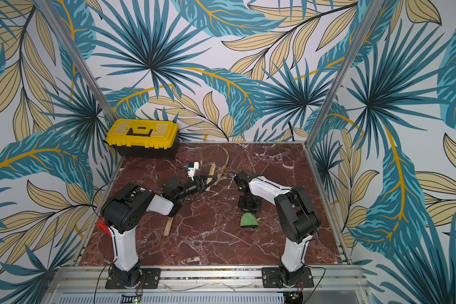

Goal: Wipe small sickles with rags
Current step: Pick up the rag from the center of the board, then wipe the small sickle.

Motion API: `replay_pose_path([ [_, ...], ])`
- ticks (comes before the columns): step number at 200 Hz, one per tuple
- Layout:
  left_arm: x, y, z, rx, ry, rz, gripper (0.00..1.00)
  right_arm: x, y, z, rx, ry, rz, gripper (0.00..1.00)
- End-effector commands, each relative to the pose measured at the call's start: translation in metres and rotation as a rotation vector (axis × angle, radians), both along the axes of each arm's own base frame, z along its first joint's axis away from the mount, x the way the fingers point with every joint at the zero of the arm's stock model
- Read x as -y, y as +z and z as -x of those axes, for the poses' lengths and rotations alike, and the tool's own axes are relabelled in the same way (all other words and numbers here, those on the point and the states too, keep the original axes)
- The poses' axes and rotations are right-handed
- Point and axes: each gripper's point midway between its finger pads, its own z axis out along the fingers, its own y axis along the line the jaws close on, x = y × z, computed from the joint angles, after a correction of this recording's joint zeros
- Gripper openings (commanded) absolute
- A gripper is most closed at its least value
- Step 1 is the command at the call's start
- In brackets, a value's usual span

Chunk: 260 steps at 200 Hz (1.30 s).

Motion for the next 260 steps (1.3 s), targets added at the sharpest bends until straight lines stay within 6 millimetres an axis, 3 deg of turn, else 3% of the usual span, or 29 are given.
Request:
replay_pose_path([
  [1, -0.003, 0.011, 0.003, 0.042, -0.018, 0.021, 0.0, 0.003, 0.014, -0.008, 0.017, 0.149, 0.031, 0.17],
  [51, 0.001, 0.015, 0.013, 0.023, -0.093, 0.031, 0.0, -0.003, 0.073, -0.041, 0.2, 0.413, 0.039, 0.1],
  [88, 0.002, 0.013, 0.027, -0.011, -0.148, 0.031, 0.0, -0.014, 0.099, -0.061, 0.335, 0.542, 0.024, 0.08],
  [154, 0.007, 0.018, 0.055, -0.009, -0.221, 0.023, 0.0, -0.042, 0.114, -0.082, 0.434, 0.644, -0.066, 0.07],
  [224, 0.034, 0.008, 0.073, -0.035, -0.275, 0.019, 0.0, -0.056, 0.125, -0.095, 0.46, 0.653, -0.119, 0.07],
  [260, 0.041, 0.012, 0.076, -0.024, -0.286, 0.024, 0.0, -0.057, 0.126, -0.098, 0.451, 0.658, -0.11, 0.07],
])
